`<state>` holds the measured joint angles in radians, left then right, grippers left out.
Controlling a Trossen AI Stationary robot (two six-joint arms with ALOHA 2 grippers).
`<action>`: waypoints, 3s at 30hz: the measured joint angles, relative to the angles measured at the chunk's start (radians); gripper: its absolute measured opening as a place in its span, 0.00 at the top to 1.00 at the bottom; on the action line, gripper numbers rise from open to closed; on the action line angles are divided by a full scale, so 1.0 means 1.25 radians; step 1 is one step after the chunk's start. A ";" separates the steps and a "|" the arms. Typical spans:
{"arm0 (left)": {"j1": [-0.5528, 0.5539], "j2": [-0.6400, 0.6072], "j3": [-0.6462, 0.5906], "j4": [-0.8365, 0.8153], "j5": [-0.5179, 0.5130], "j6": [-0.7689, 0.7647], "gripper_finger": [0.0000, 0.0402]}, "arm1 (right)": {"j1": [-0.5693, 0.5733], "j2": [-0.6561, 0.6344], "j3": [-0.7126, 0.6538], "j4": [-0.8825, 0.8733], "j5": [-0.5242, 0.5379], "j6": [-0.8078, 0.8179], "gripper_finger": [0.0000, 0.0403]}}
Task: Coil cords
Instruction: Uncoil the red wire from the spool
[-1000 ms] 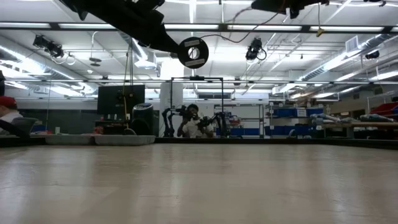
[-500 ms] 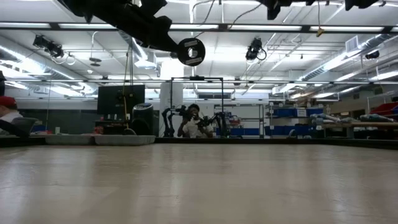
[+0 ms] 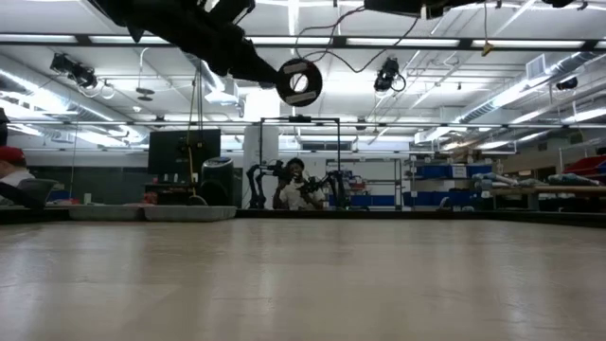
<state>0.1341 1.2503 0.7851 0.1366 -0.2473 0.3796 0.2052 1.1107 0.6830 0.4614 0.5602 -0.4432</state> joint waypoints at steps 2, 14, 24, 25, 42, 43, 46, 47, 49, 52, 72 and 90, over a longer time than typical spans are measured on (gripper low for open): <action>0.000 0.000 0.000 -0.013 -0.056 -0.001 1.00 | 0.011 -0.001 0.000 -0.008 -0.001 -0.023 0.90; 0.001 0.000 0.000 -0.022 -0.225 0.003 1.00 | 0.071 -0.001 0.054 -0.074 -0.026 -0.106 0.50; 0.003 0.000 0.000 -0.023 -0.230 -0.004 1.00 | 0.170 0.003 0.066 -0.084 -0.023 -0.191 0.43; 0.002 0.000 0.000 -0.022 -0.234 -0.004 1.00 | 0.171 0.002 0.072 -0.098 -0.018 -0.171 0.43; 0.002 0.000 0.000 0.131 -0.318 0.052 1.00 | 0.134 -0.001 0.202 -0.491 -0.002 0.274 0.52; 0.002 0.000 0.000 0.148 -0.283 0.052 1.00 | 0.121 -0.001 0.196 -0.488 0.005 0.302 0.52; 0.002 0.000 0.000 0.215 -0.203 0.050 1.00 | 0.078 -0.001 0.163 -0.473 0.007 0.350 0.54; 0.001 0.000 0.000 0.239 -0.190 0.049 1.00 | 0.064 -0.001 0.144 -0.446 0.006 0.356 0.54; 0.001 0.000 0.000 0.270 -0.170 0.046 1.00 | 0.038 0.000 0.094 -0.341 0.006 0.358 0.54; 0.001 0.000 0.000 0.286 -0.157 0.042 1.00 | 0.012 0.000 0.008 -0.150 -0.008 0.352 0.55; 0.001 0.000 0.000 0.323 0.037 -0.067 1.00 | -0.074 0.262 -0.010 0.175 -0.158 0.322 0.58; 0.000 0.001 -0.004 0.285 0.008 -0.146 1.00 | -0.115 0.320 0.018 0.190 -0.221 0.218 0.68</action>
<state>0.1346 1.2514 0.7795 0.4927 -0.2367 0.1977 0.0611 1.5108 0.7059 0.6985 0.2838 -0.1709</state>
